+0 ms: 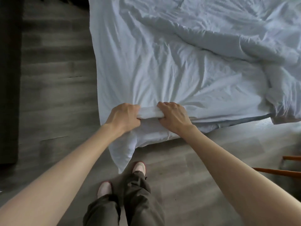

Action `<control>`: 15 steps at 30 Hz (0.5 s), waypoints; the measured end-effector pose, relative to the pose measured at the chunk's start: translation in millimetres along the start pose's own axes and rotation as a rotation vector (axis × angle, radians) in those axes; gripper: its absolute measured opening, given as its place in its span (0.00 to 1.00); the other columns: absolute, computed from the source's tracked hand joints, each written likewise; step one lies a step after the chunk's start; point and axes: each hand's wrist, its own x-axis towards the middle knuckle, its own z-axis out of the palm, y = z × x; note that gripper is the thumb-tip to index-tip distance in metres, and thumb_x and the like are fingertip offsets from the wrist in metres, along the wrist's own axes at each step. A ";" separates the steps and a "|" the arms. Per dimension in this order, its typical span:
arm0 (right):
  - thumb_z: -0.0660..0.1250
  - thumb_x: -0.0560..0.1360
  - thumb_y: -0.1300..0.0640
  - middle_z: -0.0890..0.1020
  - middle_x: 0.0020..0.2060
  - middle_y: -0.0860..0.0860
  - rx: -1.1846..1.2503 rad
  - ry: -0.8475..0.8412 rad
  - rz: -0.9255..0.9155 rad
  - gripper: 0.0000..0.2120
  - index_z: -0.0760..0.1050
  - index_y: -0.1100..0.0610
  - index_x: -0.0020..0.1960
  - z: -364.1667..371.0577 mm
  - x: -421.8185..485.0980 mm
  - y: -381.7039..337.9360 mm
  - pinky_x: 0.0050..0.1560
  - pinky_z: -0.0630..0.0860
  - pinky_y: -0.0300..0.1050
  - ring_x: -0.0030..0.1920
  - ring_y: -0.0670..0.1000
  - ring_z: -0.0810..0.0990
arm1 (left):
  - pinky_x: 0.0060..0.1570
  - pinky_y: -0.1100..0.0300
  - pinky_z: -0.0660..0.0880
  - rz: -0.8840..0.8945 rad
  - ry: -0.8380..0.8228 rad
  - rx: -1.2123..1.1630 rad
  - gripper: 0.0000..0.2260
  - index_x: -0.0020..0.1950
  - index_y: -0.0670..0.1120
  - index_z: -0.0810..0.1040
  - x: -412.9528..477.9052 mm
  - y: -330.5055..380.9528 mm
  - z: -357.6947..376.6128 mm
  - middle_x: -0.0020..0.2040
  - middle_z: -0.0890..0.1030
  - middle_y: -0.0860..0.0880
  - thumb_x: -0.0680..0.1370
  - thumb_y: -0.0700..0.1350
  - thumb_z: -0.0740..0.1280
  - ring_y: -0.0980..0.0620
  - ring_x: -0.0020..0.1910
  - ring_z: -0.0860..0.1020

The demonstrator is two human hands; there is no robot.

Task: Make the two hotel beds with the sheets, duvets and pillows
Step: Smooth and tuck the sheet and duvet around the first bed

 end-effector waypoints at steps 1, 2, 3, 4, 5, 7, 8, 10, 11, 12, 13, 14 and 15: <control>0.63 0.72 0.59 0.80 0.43 0.54 -0.009 -0.019 -0.003 0.09 0.72 0.60 0.52 -9.6 -6.1 -4.7 0.38 0.66 0.46 0.45 0.58 0.78 | 0.31 0.57 0.63 -0.008 -0.011 -0.011 0.09 0.33 0.44 0.63 -8.3 3.7 -5.6 0.29 0.71 0.47 0.69 0.37 0.62 0.45 0.32 0.71; 0.63 0.73 0.59 0.80 0.43 0.54 -0.020 -0.033 -0.010 0.09 0.72 0.60 0.51 -18.9 -13.5 -11.6 0.38 0.65 0.45 0.45 0.58 0.78 | 0.31 0.57 0.64 -0.015 -0.018 -0.014 0.08 0.34 0.44 0.64 -18.2 5.6 -10.1 0.30 0.72 0.47 0.69 0.38 0.62 0.45 0.32 0.72; 0.63 0.73 0.58 0.80 0.43 0.54 -0.031 -0.046 -0.020 0.08 0.71 0.59 0.51 -26.4 -21.4 -20.4 0.38 0.64 0.45 0.46 0.58 0.78 | 0.32 0.57 0.66 -0.020 -0.020 -0.008 0.06 0.35 0.44 0.67 -30.1 5.6 -14.0 0.32 0.74 0.47 0.70 0.39 0.63 0.45 0.34 0.74; 0.63 0.73 0.58 0.81 0.43 0.54 -0.037 -0.055 -0.030 0.07 0.71 0.59 0.50 -32.5 -29.2 -31.6 0.38 0.63 0.44 0.46 0.57 0.78 | 0.33 0.56 0.69 -0.029 -0.016 -0.004 0.03 0.37 0.44 0.70 -42.9 4.0 -17.5 0.33 0.76 0.47 0.70 0.40 0.63 0.44 0.35 0.75; 0.62 0.74 0.57 0.81 0.44 0.54 -0.039 -0.062 -0.039 0.06 0.71 0.58 0.49 -37.2 -37.0 -45.3 0.38 0.62 0.44 0.46 0.58 0.79 | 0.34 0.56 0.72 -0.039 -0.006 -0.007 0.02 0.39 0.44 0.72 -56.6 0.6 -21.6 0.35 0.78 0.47 0.71 0.41 0.64 0.44 0.37 0.76; 0.61 0.76 0.56 0.81 0.44 0.55 -0.047 -0.075 -0.038 0.05 0.70 0.58 0.48 -44.9 -49.1 -76.9 0.39 0.62 0.44 0.46 0.58 0.79 | 0.37 0.55 0.75 -0.060 0.034 -0.024 0.03 0.42 0.44 0.76 -84.2 -8.7 -32.0 0.38 0.80 0.47 0.72 0.44 0.67 0.43 0.39 0.78; 0.61 0.76 0.56 0.82 0.44 0.55 -0.056 -0.073 -0.033 0.05 0.69 0.57 0.47 -48.6 -53.3 -92.6 0.39 0.62 0.44 0.46 0.57 0.79 | 0.36 0.55 0.74 -0.071 0.058 -0.030 0.04 0.43 0.44 0.77 -97.4 -13.2 -38.3 0.39 0.80 0.47 0.72 0.45 0.67 0.43 0.39 0.77; 0.61 0.77 0.53 0.82 0.44 0.55 -0.064 -0.045 -0.024 0.07 0.70 0.57 0.47 -55.8 -62.1 -119.1 0.39 0.64 0.44 0.45 0.57 0.80 | 0.34 0.56 0.72 -0.082 0.095 -0.040 0.04 0.41 0.44 0.77 -122.0 -18.0 -49.8 0.38 0.80 0.47 0.72 0.45 0.67 0.44 0.38 0.77; 0.61 0.77 0.52 0.82 0.44 0.55 -0.059 -0.040 -0.017 0.08 0.70 0.57 0.46 -58.7 -68.5 -128.8 0.40 0.65 0.44 0.45 0.57 0.80 | 0.33 0.56 0.72 -0.079 0.102 -0.047 0.05 0.40 0.44 0.77 -133.7 -17.7 -53.4 0.37 0.80 0.48 0.72 0.44 0.67 0.45 0.37 0.77; 0.61 0.77 0.51 0.82 0.43 0.55 -0.059 -0.047 -0.013 0.09 0.69 0.56 0.45 -61.8 -77.8 -136.4 0.40 0.65 0.44 0.44 0.57 0.79 | 0.32 0.56 0.72 -0.072 0.101 -0.048 0.05 0.39 0.43 0.77 -146.0 -15.5 -54.8 0.35 0.79 0.48 0.72 0.45 0.67 0.46 0.36 0.76; 0.62 0.77 0.50 0.82 0.43 0.54 -0.069 -0.066 -0.010 0.09 0.68 0.55 0.44 -63.8 -89.7 -141.7 0.40 0.65 0.44 0.43 0.56 0.79 | 0.30 0.58 0.69 -0.063 0.093 -0.037 0.07 0.38 0.43 0.76 -158.7 -11.6 -53.2 0.34 0.78 0.49 0.73 0.45 0.66 0.47 0.35 0.75; 0.63 0.76 0.49 0.82 0.43 0.53 -0.081 -0.083 -0.006 0.10 0.68 0.55 0.44 -63.9 -103.9 -145.9 0.40 0.65 0.44 0.43 0.55 0.79 | 0.28 0.59 0.65 -0.050 0.081 -0.018 0.08 0.38 0.44 0.74 -171.7 -6.8 -48.3 0.34 0.77 0.50 0.74 0.46 0.66 0.48 0.34 0.74; 0.63 0.76 0.49 0.82 0.44 0.53 -0.094 -0.098 0.003 0.09 0.69 0.55 0.45 -61.1 -118.8 -148.6 0.40 0.65 0.44 0.44 0.55 0.79 | 0.28 0.61 0.63 -0.032 0.066 -0.002 0.08 0.38 0.45 0.74 -184.2 -2.0 -40.2 0.34 0.77 0.50 0.74 0.47 0.65 0.49 0.34 0.74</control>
